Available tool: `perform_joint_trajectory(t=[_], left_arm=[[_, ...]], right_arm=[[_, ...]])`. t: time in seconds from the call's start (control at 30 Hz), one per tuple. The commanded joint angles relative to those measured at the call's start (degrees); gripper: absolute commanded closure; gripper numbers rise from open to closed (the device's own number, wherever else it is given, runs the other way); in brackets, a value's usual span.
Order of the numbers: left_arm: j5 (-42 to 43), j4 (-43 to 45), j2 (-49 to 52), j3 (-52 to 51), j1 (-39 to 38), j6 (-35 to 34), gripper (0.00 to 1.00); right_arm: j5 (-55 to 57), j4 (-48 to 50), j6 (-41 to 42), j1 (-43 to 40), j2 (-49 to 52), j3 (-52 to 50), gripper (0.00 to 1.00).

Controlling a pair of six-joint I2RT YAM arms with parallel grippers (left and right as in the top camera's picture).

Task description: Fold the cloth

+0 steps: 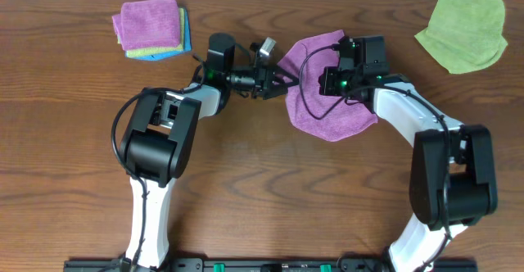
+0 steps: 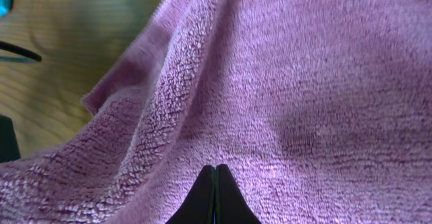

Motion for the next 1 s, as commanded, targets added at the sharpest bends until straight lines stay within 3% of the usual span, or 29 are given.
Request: perform_joint_trajectory(t=[0.0,0.23,0.6,0.97], left_arm=[[-1.5,-2.4,-0.1,0.2,1.7,9.1,0.48],[-2.7,-8.2,-0.1,0.2,5.7,14.6,0.48],[-12.6,-18.7,-0.1,0.2,6.1,23.3,0.47],[-16.5,-23.0,-0.1,0.2,6.1,25.1,0.49]], right_arm=[[0.3,-0.4,0.3,0.4,0.5,1.3,0.99],[1.7,-2.8,0.3,0.4,0.5,1.3,0.99],[1.1,-4.0,0.3,0.4,0.5,1.3,0.98],[3.5,-4.0,-1.1,0.4,0.5,1.3,0.98]])
